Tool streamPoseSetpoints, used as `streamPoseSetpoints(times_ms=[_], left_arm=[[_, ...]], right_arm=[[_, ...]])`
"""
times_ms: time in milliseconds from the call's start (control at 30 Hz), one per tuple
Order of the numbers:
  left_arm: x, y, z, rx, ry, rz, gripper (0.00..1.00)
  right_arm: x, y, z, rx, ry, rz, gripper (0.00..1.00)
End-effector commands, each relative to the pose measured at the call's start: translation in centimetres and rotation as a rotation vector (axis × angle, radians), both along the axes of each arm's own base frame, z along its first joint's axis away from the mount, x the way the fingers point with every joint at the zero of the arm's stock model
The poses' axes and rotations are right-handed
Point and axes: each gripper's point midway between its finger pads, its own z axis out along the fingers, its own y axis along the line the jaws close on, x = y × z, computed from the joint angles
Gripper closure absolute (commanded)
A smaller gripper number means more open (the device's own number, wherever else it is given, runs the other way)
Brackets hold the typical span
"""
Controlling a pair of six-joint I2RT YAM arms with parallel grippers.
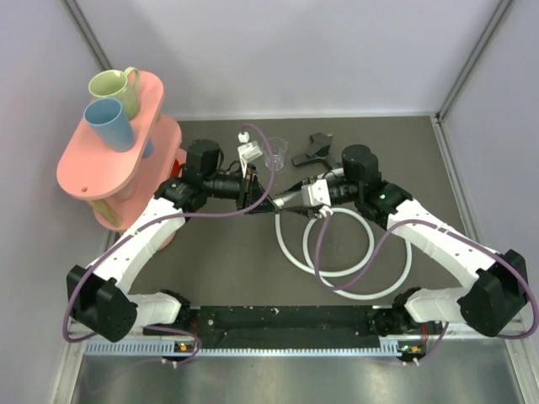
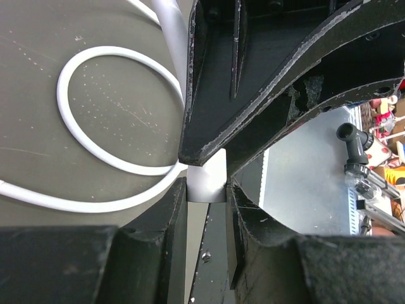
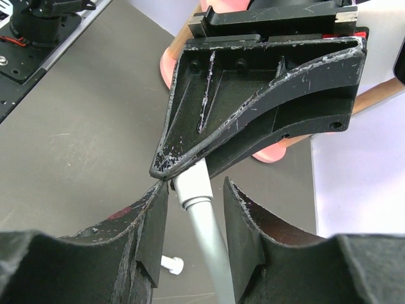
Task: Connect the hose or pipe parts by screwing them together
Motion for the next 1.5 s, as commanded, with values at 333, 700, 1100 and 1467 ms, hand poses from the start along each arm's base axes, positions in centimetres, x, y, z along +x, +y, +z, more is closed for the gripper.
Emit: streamPoseSetpoints(times_ms=[333, 700, 1100, 1467], left_arm=[[0.9, -0.1, 1.8, -0.020, -0.054, 0.009, 0.87], [6.4, 1.4, 3.6, 0.034, -0.113, 0.323, 0.28], [18.7, 0.7, 3.4, 0.071, -0.065, 0.788, 0.38], [26.3, -8.6, -2.5, -0.044, 0.128, 0.761, 0.41]], right_arm=[[-0.4, 0.8, 1.7, 0.026, -0.045, 0.037, 1.00], [6.4, -2.4, 1.8, 0.070, -0.047, -0.376, 1.00], [11.6, -11.4, 2.2, 0.202, 0.014, -0.925, 1.00], [11.7, -16.2, 3.6, 0.326, 0.047, -1.146, 1.00]])
